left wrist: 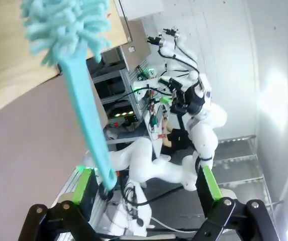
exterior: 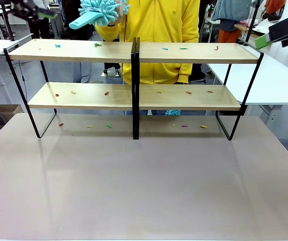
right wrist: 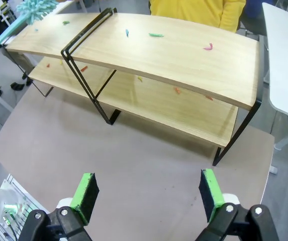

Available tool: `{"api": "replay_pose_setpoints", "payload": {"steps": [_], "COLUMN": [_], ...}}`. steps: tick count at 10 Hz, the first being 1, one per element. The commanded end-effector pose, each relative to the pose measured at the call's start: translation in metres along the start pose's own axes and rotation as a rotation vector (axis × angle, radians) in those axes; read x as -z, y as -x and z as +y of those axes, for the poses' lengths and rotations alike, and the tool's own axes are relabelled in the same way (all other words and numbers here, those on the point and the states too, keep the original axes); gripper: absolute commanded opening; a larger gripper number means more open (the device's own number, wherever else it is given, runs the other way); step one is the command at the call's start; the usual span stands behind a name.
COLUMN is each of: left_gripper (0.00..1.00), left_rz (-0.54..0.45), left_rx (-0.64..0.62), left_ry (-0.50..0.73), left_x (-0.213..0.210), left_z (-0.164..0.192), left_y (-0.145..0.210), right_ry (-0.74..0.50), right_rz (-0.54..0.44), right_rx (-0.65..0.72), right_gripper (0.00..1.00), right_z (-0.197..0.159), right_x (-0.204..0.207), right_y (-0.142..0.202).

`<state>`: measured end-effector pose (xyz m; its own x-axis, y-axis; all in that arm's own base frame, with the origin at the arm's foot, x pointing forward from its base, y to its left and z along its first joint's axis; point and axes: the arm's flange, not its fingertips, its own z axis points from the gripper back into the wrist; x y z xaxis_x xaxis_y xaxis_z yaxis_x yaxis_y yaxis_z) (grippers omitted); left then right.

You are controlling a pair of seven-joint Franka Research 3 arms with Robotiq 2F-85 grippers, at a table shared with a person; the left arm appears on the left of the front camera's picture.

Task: Clean the shelves.
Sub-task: Pick up the Duster when the human hands it over.

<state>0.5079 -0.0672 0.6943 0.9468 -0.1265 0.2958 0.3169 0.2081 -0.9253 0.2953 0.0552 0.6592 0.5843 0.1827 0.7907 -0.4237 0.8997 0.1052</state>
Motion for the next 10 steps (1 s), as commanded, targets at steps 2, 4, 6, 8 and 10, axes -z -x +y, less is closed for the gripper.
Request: {"api": "replay_pose_setpoints", "payload": {"steps": [2, 4, 6, 8, 10], "left_gripper": [1.00, 1.00, 1.00, 1.00, 1.00], "left_rz": [0.038, 0.036, 0.007, 0.009, 0.003], "left_rx": [-0.106, -0.160, -0.181, -0.161, -0.153], "left_ry": [-0.066, -0.145, -0.197, -0.187, -0.194], "left_x": [0.025, 0.037, 0.040, 0.050, 0.060], "left_z": [-0.003, 0.011, 0.019, 0.021, 0.026], "left_y": [-0.028, -0.030, -0.028, -0.025, -0.025], "right_ry": [-0.002, -0.002, -0.002, -0.002, -0.002], "right_rz": [-0.001, -0.001, -0.001, -0.001, -0.001], "right_rx": [0.003, 0.003, 0.003, 0.003, 0.003], "right_gripper": [1.00, 1.00, 1.00, 1.00, 1.00], "right_z": [-0.001, -0.001, -0.001, -0.001, -0.001], "right_x": [0.000, 0.000, 0.000, 0.000, 0.000], "right_y": [0.000, 0.000, 0.000, 0.000, 0.000]}}
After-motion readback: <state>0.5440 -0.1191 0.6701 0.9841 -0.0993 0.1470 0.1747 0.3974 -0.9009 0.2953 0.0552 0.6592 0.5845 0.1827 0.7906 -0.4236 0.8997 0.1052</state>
